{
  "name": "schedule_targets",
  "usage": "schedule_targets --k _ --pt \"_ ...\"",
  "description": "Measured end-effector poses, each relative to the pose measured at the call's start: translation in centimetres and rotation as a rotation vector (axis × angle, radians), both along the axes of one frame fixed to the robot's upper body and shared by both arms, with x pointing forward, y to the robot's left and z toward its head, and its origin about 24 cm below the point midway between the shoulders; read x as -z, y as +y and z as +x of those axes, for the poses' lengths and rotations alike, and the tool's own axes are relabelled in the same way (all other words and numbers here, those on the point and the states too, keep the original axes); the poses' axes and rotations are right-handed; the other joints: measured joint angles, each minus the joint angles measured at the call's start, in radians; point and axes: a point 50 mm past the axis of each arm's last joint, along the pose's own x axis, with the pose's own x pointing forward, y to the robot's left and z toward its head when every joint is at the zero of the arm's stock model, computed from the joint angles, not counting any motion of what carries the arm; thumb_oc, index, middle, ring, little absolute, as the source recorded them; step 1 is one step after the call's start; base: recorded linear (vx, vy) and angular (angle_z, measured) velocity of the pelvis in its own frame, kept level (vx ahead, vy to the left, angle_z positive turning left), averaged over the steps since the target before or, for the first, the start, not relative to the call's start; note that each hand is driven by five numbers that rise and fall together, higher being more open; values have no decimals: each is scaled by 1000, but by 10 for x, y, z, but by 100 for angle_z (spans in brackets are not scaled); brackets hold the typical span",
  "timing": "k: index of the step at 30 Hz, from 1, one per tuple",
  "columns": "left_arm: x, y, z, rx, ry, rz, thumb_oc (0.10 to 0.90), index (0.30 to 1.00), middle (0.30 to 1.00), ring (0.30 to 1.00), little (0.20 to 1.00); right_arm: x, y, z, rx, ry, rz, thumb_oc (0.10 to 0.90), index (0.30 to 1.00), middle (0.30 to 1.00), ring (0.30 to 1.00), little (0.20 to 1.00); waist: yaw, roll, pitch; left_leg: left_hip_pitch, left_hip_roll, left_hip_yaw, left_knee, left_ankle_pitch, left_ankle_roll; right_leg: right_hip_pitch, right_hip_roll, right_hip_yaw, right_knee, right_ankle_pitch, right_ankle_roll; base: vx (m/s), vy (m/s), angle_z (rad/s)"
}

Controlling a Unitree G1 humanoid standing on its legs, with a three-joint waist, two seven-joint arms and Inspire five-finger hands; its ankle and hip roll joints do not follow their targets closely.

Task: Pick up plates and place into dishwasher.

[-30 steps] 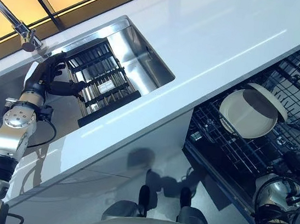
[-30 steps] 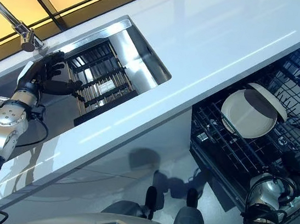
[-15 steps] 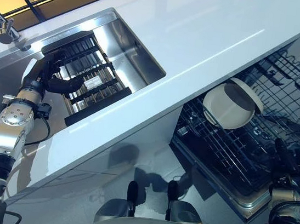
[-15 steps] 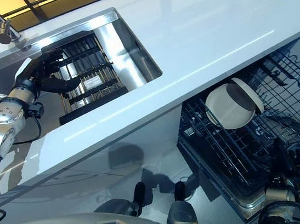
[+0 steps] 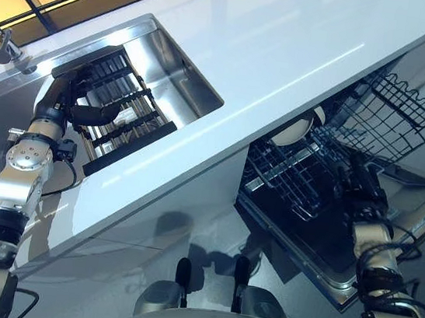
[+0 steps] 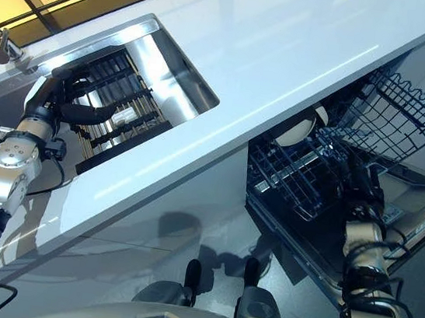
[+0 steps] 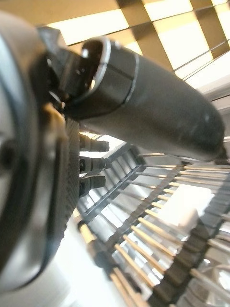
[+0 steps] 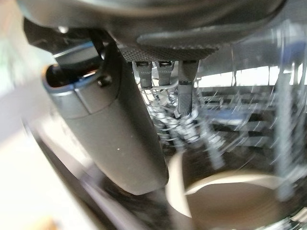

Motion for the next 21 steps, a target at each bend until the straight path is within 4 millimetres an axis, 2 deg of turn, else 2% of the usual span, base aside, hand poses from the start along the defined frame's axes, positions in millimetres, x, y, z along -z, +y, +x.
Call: schedule_targets --k 4,7,10,13,16,21 --pt "1 0 0 -5 0 -4 800 900 900 900 900 -20 21 11 -124 7 -271 800 900 900 900 900 15 4 2 2 -4 -6 0 0 0 7 -3 -5 0 -1 1 33 57 9" --pt "5 -5 0 0 -1 -23 800 900 900 900 900 -52 35 22 -150 -90 -426 800 900 900 900 900 29 7 4 9 -7 -15 0 0 1 18 -6 -4 0 -4 4 7 66 10" --pt "12 -9 -2 4 7 -36 800 900 900 900 900 -71 32 26 -101 -142 -486 800 900 900 900 900 36 8 4 13 -12 -26 0 3 6 28 -11 -2 0 -9 12 -16 50 16" --pt "22 -7 -10 -7 38 -43 800 900 900 900 900 -64 18 16 -30 -102 -492 800 900 900 900 900 37 8 4 21 -16 -32 0 1 9 42 -12 7 0 -15 20 -1 40 13" --pt "31 -3 -16 -19 68 -46 800 900 900 900 900 -49 -6 -3 51 -33 -467 800 900 900 900 900 34 8 4 34 -18 -32 0 0 14 54 -13 8 0 -15 20 18 33 -1" --pt "32 -1 -19 -32 70 -47 800 900 900 900 900 -35 -20 -19 101 -10 -323 800 900 900 900 900 10 6 5 57 -17 -26 -2 -5 15 75 -13 17 0 -17 23 2 15 -5"
